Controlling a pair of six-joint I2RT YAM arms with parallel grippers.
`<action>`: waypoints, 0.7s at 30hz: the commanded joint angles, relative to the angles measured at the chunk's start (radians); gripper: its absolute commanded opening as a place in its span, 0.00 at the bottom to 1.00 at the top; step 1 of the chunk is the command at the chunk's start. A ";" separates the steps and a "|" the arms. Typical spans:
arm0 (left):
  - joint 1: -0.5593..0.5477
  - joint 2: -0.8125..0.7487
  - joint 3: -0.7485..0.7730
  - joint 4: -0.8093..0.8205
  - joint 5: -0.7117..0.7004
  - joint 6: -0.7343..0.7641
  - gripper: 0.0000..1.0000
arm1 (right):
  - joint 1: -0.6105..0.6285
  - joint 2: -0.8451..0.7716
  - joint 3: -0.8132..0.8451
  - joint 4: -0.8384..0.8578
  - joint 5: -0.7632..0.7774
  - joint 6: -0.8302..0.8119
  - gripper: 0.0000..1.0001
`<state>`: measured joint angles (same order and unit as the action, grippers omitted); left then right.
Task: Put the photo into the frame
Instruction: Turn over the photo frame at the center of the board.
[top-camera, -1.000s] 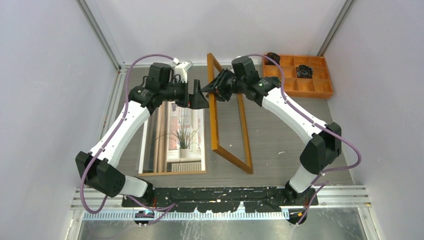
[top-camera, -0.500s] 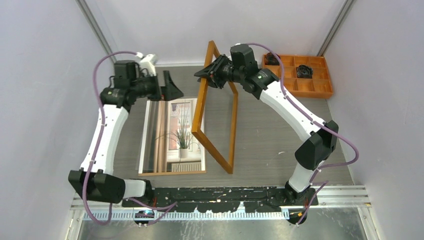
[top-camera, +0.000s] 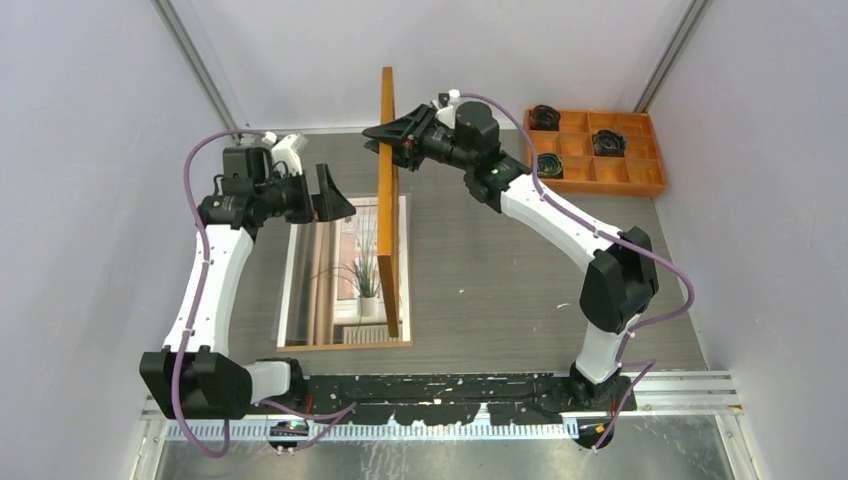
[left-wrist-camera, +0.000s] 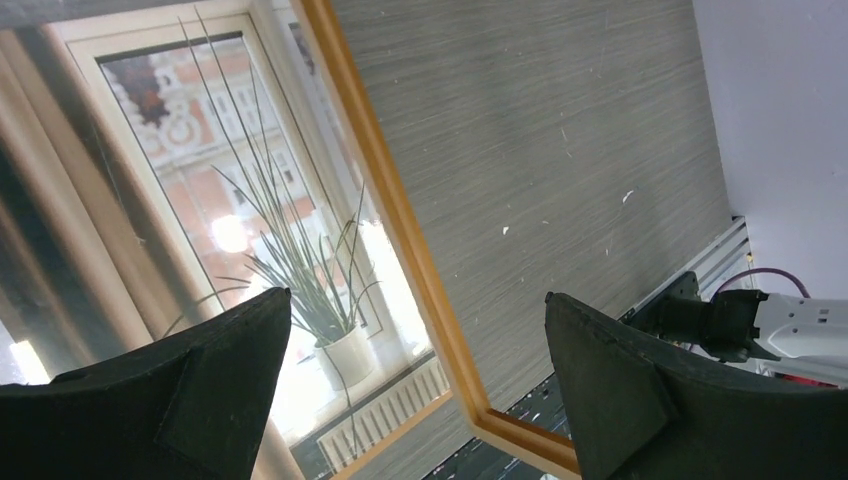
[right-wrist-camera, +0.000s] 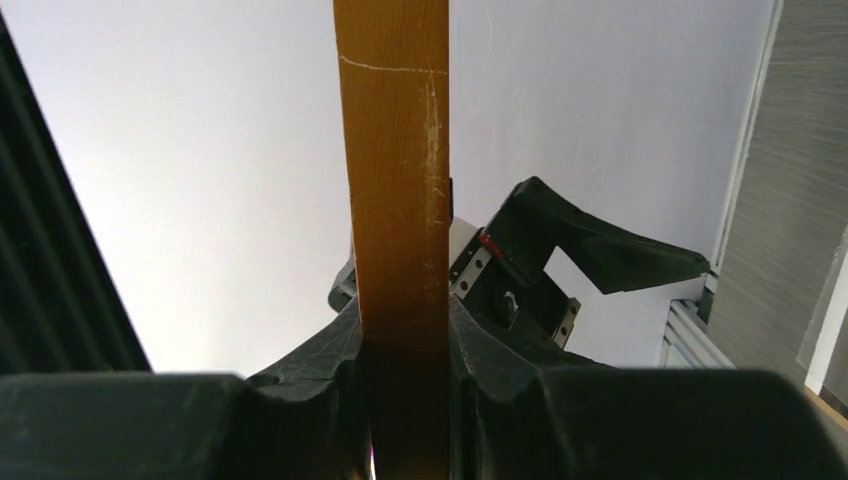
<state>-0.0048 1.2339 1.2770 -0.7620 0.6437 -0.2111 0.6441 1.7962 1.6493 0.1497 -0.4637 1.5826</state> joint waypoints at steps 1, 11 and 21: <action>-0.029 0.013 -0.040 0.083 0.000 -0.015 1.00 | -0.031 -0.038 -0.109 0.389 -0.088 0.160 0.07; -0.274 0.137 -0.103 0.159 -0.244 0.027 1.00 | -0.100 -0.047 -0.344 0.699 -0.171 0.285 0.12; -0.328 0.321 -0.089 0.174 -0.391 0.122 1.00 | -0.207 -0.194 -0.512 0.332 -0.296 -0.020 0.36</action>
<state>-0.3298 1.5219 1.1679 -0.6170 0.3321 -0.1543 0.4824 1.7069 1.1702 0.7235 -0.6872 1.7317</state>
